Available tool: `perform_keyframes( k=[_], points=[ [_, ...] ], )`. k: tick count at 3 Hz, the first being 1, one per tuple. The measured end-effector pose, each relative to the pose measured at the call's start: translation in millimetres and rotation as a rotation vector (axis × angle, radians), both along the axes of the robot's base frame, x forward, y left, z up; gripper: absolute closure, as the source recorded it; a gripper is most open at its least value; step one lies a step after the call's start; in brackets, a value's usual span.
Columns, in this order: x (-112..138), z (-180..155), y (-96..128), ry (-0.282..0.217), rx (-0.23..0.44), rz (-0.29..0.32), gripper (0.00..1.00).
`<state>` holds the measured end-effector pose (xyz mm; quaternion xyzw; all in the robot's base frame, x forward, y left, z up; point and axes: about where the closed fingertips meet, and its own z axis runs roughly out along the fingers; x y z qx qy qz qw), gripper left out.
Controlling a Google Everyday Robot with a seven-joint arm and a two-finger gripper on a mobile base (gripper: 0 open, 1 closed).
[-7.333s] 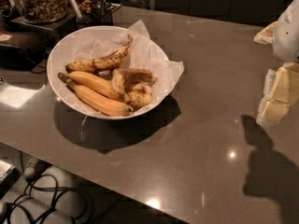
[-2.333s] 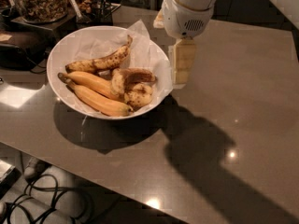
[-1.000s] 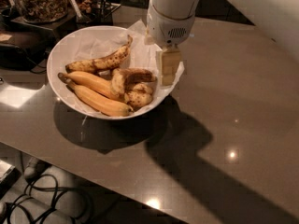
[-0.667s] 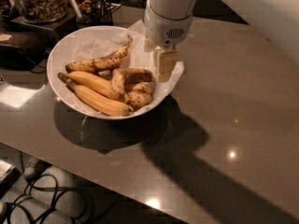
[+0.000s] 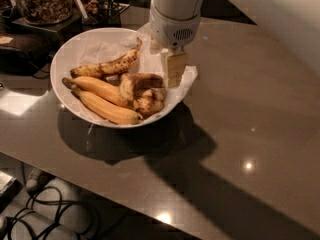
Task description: Pick banana from white bowl
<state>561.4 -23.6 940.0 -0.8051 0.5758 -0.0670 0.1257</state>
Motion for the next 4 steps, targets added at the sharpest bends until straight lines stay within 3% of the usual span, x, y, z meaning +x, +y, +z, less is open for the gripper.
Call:
perform_keyframes(
  k=[4],
  points=[
    [-1, -6, 30, 0.018, 0.005, 0.098, 0.37]
  ],
)
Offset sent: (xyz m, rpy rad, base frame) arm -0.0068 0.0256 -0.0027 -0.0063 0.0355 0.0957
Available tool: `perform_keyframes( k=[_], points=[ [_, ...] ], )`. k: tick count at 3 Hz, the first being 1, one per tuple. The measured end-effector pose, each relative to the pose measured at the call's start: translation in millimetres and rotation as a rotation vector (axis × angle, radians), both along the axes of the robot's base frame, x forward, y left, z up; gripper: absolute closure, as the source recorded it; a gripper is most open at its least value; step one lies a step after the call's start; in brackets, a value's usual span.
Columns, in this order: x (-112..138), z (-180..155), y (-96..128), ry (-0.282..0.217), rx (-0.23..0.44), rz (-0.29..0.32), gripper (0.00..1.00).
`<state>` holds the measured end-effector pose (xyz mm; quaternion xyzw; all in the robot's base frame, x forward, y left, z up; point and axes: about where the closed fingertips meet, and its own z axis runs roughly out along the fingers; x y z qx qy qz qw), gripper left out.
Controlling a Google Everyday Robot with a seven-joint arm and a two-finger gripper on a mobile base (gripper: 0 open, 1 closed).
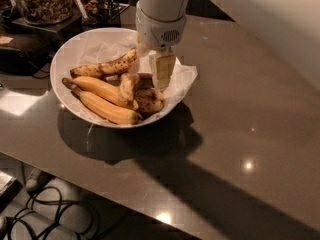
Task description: Pick banana from white bowl
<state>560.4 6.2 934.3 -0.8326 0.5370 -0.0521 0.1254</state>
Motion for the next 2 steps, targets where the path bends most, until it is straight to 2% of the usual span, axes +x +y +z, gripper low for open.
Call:
perform_keyframes(
  k=[2],
  points=[
    [0.0, -17.9, 7.9, 0.028, -0.005, 0.028, 0.38]
  ],
)
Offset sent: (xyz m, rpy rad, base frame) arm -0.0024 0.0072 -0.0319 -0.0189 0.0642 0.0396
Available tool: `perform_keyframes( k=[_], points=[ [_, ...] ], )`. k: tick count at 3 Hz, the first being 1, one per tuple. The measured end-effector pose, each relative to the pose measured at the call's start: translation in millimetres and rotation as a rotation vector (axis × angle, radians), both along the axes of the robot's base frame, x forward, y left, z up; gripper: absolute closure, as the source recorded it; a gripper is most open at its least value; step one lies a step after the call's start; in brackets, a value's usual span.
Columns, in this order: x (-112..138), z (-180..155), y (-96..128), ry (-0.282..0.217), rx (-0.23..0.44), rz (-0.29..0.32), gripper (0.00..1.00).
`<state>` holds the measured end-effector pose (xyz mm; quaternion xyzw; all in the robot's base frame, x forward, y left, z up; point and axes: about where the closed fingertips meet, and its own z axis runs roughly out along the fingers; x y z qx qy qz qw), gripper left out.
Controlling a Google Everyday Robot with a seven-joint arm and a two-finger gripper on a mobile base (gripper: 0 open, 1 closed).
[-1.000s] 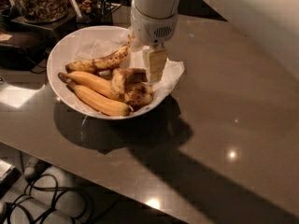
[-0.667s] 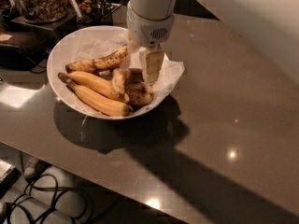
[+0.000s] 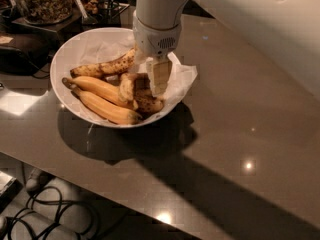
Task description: Pick banana from white bowl
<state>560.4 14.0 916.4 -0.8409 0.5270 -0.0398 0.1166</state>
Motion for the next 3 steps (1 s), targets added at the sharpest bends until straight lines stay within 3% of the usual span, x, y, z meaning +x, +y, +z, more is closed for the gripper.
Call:
perform_keyframes(
  k=[2, 3],
  points=[
    [0, -19, 1, 0.033, -0.004, 0.013, 0.41],
    [1, -24, 0, 0.030, -0.025, 0.025, 0.59]
  ],
)
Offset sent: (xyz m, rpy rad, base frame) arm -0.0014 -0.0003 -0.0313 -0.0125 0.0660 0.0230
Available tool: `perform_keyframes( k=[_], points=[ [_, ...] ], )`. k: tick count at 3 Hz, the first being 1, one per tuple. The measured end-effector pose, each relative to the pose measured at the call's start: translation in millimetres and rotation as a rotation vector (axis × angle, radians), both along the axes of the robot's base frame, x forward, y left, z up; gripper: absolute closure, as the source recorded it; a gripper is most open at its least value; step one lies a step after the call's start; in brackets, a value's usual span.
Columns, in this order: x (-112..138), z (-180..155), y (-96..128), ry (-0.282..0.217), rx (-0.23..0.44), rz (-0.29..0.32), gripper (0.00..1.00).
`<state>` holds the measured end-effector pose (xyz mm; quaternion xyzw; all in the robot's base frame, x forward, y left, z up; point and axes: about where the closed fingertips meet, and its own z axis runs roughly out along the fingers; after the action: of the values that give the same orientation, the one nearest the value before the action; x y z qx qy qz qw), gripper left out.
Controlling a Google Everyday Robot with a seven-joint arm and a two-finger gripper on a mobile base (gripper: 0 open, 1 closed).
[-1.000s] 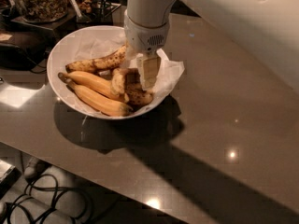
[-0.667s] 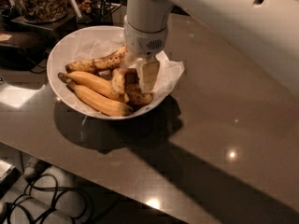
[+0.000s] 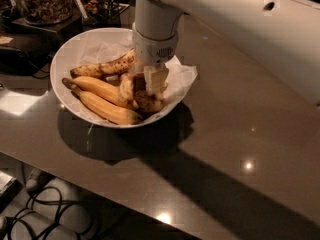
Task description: Pick banana from white bowl
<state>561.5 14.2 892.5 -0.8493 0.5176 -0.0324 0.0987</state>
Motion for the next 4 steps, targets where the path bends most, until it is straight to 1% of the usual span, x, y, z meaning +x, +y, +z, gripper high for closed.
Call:
perform_keyframes(
  k=[1, 2, 3, 4],
  points=[
    [0, 0, 0, 0.000, -0.001, 0.000, 0.82],
    [0, 0, 0, 0.000, -0.001, 0.000, 1.00],
    [0, 0, 0, 0.000, -0.001, 0.000, 1.00],
    [-4, 20, -3, 0.033, 0.000, -0.062, 1.00]
  ],
)
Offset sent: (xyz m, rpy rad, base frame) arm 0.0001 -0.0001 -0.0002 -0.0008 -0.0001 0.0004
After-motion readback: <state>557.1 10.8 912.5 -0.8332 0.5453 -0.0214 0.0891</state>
